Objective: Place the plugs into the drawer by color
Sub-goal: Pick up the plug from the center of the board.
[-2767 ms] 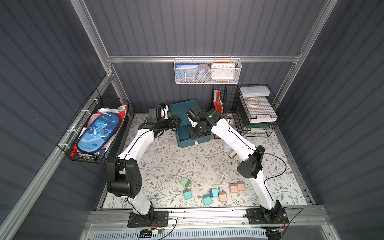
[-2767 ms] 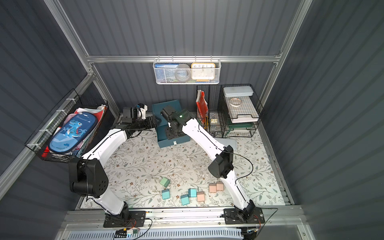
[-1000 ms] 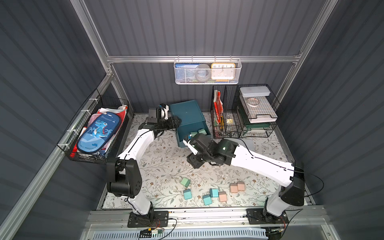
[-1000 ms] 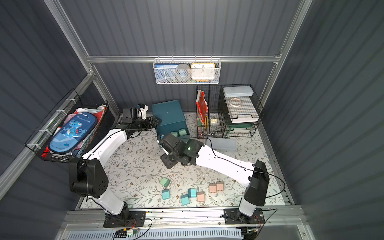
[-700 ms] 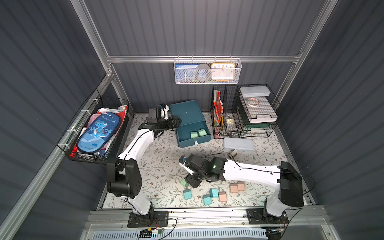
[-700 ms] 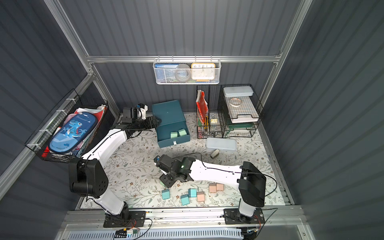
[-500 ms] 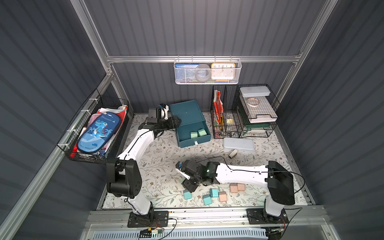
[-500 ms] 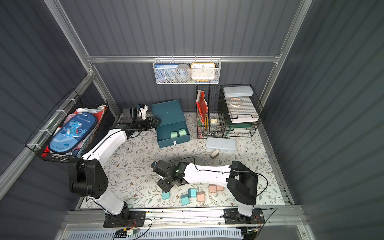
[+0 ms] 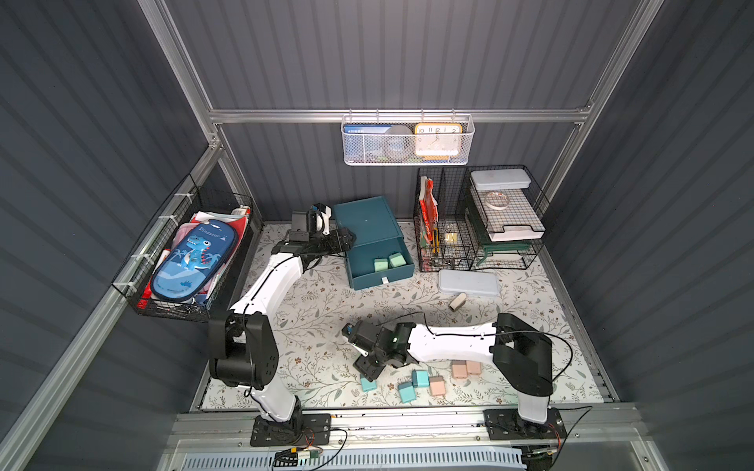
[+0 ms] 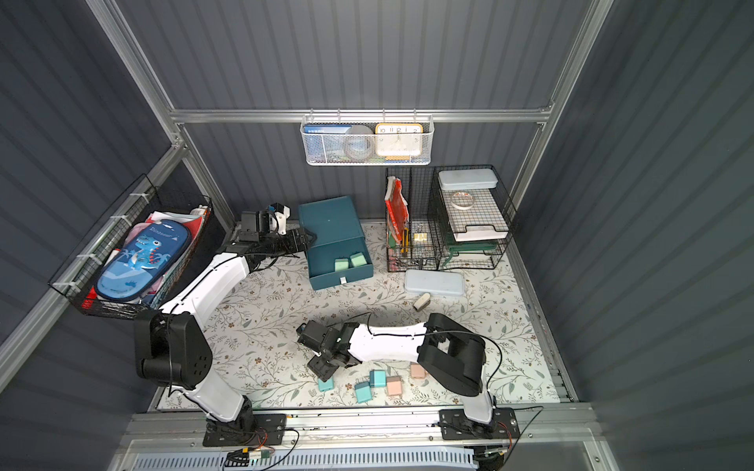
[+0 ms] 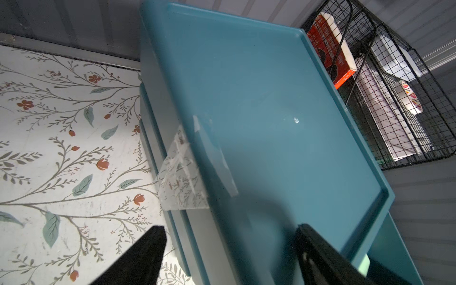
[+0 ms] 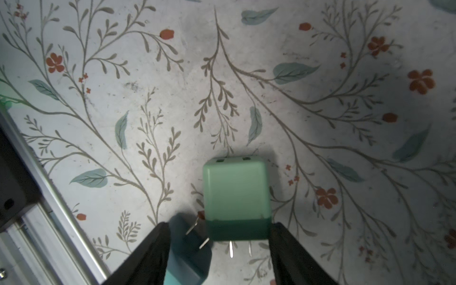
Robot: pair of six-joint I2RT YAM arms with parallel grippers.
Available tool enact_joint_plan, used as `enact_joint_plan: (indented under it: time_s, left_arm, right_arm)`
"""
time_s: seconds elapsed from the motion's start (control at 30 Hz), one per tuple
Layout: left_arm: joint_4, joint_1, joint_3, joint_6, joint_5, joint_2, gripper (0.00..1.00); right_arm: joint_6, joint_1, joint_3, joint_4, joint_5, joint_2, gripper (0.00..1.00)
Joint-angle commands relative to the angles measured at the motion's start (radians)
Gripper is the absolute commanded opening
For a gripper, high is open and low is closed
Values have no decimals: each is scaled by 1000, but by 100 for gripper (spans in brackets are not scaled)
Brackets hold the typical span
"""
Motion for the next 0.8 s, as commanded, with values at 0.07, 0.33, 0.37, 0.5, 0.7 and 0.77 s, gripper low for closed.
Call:
enact_joint_plan:
  time_s: [0.07,0.33,0.37,0.5,0.7,0.77]
  left_arm:
    - [-60,-7,-27,27,-15,-20,87]
    - [-55,-7,-27,26,-19,-20,87]
    - [-55,-7,-27,24,-20,-20,87]
    - [-54,-7,-27,25,-19,-21,87]
    - [-52,-7,-28,25,-20,-21,87]
    - [-50,-7,-29,24,-19,-21,87]
  right_arm:
    - [7,-16,18,16,23,30,68]
    - [-3,-33,40,12,40,57,68]
    - [-4,-33,41,10,41,56,68]
    - [-10,-34,49,21,41,66,68]
    - [-9,-35,75,26,37,111,65]
    - [-8,-38,74,29,36,113,61]
